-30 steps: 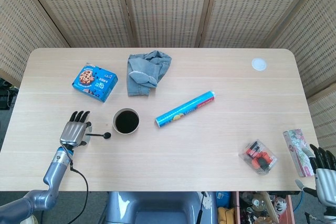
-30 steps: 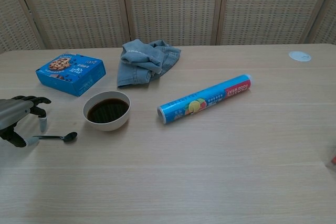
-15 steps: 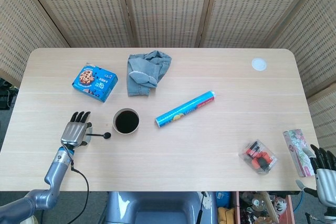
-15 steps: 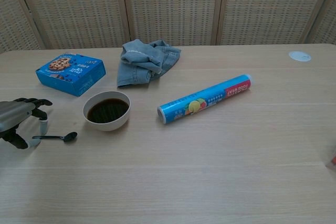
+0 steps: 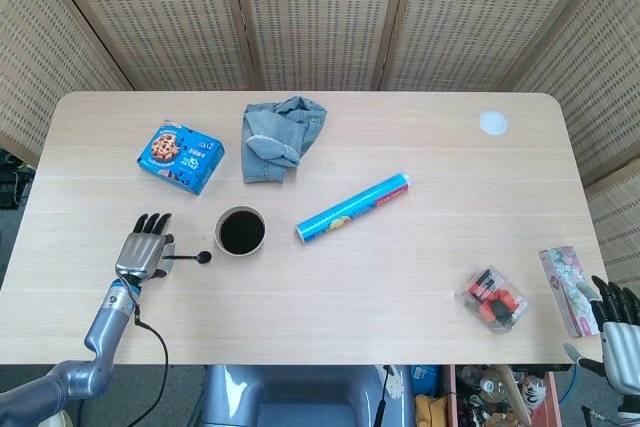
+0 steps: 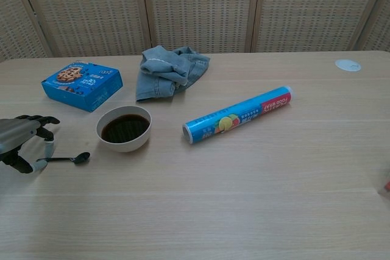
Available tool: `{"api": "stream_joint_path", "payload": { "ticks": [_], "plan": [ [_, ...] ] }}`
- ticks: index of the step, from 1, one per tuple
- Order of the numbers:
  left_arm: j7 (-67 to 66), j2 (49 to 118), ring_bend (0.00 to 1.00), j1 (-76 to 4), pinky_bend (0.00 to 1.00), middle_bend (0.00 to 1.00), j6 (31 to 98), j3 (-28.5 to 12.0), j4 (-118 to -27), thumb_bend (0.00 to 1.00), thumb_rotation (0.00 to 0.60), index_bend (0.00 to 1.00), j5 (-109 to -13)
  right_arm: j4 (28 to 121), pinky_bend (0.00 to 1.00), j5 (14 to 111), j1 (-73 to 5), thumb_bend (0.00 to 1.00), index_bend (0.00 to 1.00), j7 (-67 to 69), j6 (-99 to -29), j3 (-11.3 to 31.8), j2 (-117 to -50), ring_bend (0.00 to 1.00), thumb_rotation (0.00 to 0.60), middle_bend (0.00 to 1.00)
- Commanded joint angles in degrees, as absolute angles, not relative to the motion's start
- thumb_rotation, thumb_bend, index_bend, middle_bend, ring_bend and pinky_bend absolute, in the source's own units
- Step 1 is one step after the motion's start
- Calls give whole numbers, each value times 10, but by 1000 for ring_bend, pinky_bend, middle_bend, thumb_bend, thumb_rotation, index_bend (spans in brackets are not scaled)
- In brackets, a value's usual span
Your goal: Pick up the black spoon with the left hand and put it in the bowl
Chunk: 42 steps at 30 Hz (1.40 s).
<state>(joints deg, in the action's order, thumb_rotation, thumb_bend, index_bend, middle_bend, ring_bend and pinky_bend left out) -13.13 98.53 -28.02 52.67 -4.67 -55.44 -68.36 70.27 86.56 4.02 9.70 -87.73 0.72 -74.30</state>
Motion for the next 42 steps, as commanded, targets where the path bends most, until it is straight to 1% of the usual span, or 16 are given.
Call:
{"api": "stream_joint_path", "payload": {
  "ticks": [1,10,20,25,33,42],
  "plan": [
    [-132,985,0,-280,0,60,526,-47,-555,385,600,544,-683,702,0,865,40,213,171,97,-877,7,-743,0,600,147],
    [-134,985,0,-278,0,59,526,-49,-558,409,600,574,-683,701,0,865,41,213,171,98,-877,7,-744,0,600,147],
    [-133,967,0,-276,0,77,549,-54,-580,410,600,597,-695,699,0,866,41,213,172,102,-878,7,-745,0,600,147],
    [-147,947,0,-277,0,109,562,-53,-606,411,600,601,-704,697,0,866,42,213,171,104,-879,7,-744,0,600,147],
    [-195,896,0,-285,0,176,588,-55,-671,411,600,609,-723,696,0,871,40,213,172,107,-881,7,-745,0,600,147],
    [-265,855,5,-309,0,188,606,-60,-727,411,600,611,-749,698,0,877,40,212,171,108,-886,6,-744,0,600,147]
  ]
}}
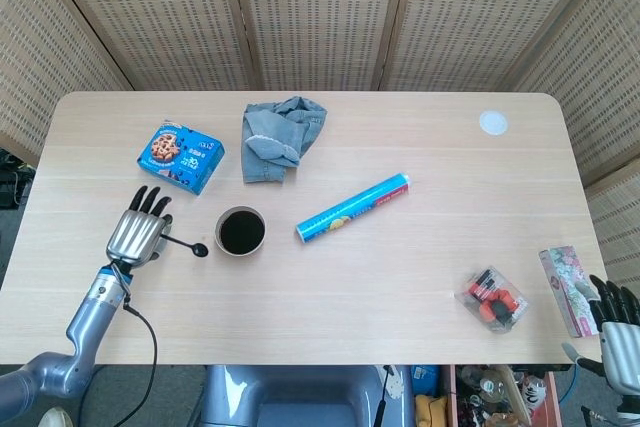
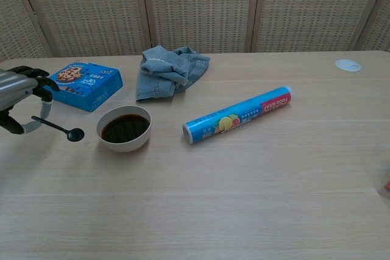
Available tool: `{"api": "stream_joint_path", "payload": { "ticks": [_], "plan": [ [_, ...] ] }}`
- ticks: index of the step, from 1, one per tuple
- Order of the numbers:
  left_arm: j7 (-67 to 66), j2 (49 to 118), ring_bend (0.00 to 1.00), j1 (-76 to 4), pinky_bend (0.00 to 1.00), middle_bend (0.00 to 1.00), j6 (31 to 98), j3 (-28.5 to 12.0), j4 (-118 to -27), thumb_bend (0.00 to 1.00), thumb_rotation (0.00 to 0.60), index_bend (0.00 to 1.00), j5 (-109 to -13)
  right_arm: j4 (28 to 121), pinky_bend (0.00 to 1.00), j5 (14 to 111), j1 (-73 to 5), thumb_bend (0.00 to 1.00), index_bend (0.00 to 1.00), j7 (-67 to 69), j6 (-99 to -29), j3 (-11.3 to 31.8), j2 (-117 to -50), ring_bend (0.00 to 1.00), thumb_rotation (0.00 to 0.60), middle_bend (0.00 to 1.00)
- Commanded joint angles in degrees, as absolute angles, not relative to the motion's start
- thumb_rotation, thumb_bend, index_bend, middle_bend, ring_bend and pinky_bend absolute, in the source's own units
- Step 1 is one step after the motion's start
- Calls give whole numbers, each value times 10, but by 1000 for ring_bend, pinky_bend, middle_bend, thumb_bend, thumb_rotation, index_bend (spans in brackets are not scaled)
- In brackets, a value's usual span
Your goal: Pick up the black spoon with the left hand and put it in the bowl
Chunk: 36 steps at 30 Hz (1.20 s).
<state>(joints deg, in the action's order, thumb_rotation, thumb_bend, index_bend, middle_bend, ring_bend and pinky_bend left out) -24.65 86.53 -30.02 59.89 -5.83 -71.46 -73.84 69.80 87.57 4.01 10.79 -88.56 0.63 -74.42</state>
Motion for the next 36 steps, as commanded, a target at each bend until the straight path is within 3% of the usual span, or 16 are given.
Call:
{"api": "stream_joint_path", "payload": {
  "ticks": [1,13,24,36],
  "plan": [
    [-274,852,5,-313,0,188,609,-61,-730,411,600,611,-754,699,0,877,40,212,171,108,-886,6,-744,0,600,147],
    [-389,862,0,-375,0,176,613,-60,-700,413,600,619,-819,701,0,881,40,213,171,110,-891,5,-743,0,600,147],
    [-500,903,0,-424,0,150,593,-31,-635,416,600,631,-881,693,0,877,41,212,171,117,-890,6,-745,0,600,147],
    [-532,944,0,-438,0,146,569,-34,-621,416,600,631,-867,680,0,871,40,212,172,129,-882,7,-749,0,600,147]
  ]
}}
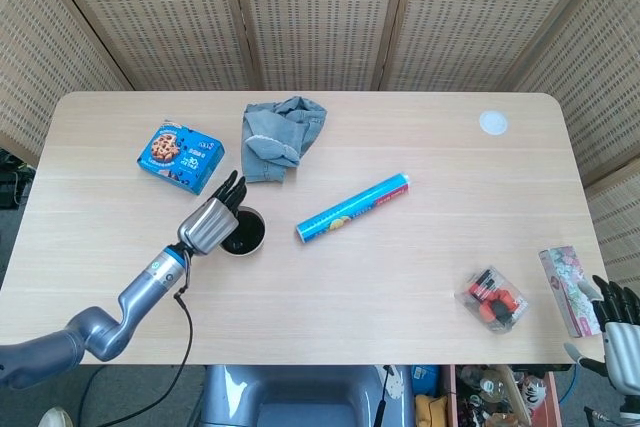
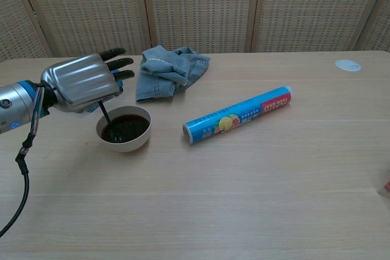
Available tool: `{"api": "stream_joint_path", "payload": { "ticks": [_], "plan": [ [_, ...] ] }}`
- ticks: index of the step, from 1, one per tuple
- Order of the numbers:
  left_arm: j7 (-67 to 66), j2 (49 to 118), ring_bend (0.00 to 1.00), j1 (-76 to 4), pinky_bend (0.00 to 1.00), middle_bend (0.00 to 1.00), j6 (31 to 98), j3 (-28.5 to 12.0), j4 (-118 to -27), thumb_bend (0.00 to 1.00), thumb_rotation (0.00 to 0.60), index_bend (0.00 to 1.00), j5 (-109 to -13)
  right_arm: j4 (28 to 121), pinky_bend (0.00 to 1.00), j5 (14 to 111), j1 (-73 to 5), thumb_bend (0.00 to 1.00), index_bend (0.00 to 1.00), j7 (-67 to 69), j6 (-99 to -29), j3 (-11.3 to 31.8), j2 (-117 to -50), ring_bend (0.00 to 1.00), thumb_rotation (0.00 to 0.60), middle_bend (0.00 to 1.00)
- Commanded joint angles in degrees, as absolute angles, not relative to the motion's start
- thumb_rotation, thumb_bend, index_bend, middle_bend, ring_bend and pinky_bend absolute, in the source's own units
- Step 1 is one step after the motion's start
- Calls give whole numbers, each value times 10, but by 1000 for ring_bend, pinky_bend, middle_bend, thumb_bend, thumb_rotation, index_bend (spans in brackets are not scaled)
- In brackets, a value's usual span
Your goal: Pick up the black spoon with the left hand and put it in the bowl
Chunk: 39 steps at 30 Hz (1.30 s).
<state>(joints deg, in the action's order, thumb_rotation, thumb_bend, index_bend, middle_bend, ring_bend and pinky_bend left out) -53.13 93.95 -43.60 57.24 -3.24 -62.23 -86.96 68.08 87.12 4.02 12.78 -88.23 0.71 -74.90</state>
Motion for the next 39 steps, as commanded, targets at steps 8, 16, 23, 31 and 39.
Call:
{"api": "stream_joint_path", "payload": {
  "ticks": [8,16,23,31,39],
  "plan": [
    [-542,970,0,-452,0,146,560,-43,-611,416,600,631,-858,674,0,867,41,212,172,134,-879,8,-751,0,600,147],
    [-556,1018,0,-480,0,146,543,-69,-557,416,600,631,-834,670,0,862,42,212,171,136,-875,9,-751,0,600,147],
    [-551,1027,0,-485,0,142,546,-71,-527,416,600,631,-827,671,0,861,42,212,171,133,-874,9,-751,0,600,147],
    [-535,985,0,-468,0,136,555,-43,-549,416,600,631,-837,673,0,863,39,213,171,130,-871,10,-751,0,600,147],
    [-522,954,0,-457,0,133,556,-25,-594,417,600,632,-843,672,0,864,39,213,171,132,-871,9,-751,0,600,147]
  ]
}}
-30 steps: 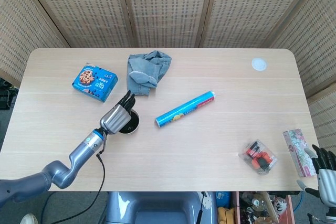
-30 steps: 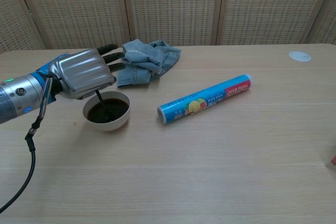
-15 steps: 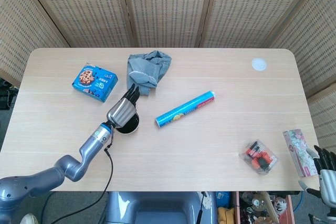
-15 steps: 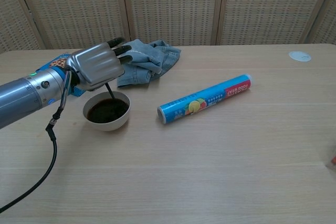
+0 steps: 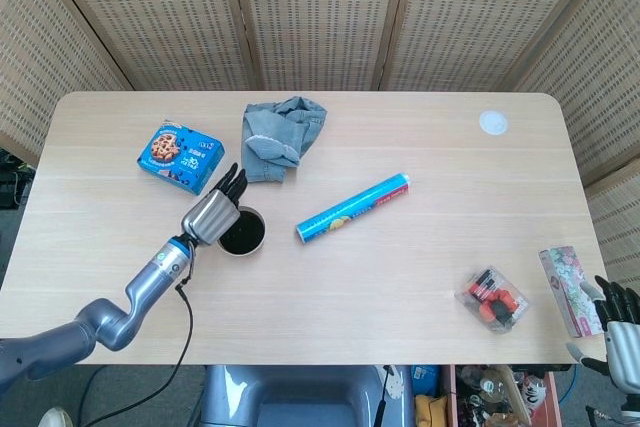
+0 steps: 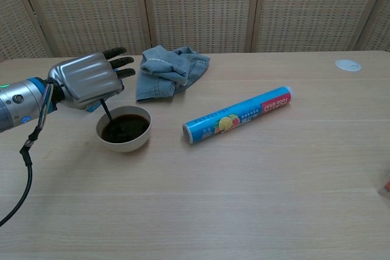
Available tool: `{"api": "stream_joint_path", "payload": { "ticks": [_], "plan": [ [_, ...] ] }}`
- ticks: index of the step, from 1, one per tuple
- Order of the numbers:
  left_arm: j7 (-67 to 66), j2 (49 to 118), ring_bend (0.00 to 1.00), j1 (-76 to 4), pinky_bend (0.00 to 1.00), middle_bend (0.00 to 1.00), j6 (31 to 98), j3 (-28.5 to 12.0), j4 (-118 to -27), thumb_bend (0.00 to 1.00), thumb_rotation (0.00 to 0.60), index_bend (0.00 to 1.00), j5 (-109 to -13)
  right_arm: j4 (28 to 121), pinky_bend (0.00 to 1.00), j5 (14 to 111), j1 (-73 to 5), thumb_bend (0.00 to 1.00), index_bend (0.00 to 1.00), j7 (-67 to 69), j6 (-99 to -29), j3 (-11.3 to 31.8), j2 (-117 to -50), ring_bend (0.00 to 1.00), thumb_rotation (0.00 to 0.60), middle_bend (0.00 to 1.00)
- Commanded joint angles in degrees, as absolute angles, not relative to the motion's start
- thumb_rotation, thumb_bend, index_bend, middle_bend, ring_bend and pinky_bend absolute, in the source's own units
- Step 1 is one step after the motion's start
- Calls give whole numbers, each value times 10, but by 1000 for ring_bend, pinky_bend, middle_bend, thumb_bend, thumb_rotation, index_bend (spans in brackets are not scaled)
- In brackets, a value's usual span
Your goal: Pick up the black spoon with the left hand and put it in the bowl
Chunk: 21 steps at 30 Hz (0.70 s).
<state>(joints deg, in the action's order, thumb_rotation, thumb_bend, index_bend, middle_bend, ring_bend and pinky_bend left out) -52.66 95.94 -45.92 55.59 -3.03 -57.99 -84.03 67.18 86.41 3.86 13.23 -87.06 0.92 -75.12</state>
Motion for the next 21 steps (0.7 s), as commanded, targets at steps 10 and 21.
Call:
{"api": "stream_joint_path", "payload": {
  "ticks": [10,21],
  "plan": [
    [-527,975,0,-469,0,132,550,-31,-614,417,600,632,-842,671,0,862,42,213,171,135,-873,10,-751,0,600,147],
    [-528,1011,0,-483,0,132,556,-43,-573,416,600,632,-842,672,0,860,42,213,171,132,-872,10,-751,0,600,147]
  ]
}}
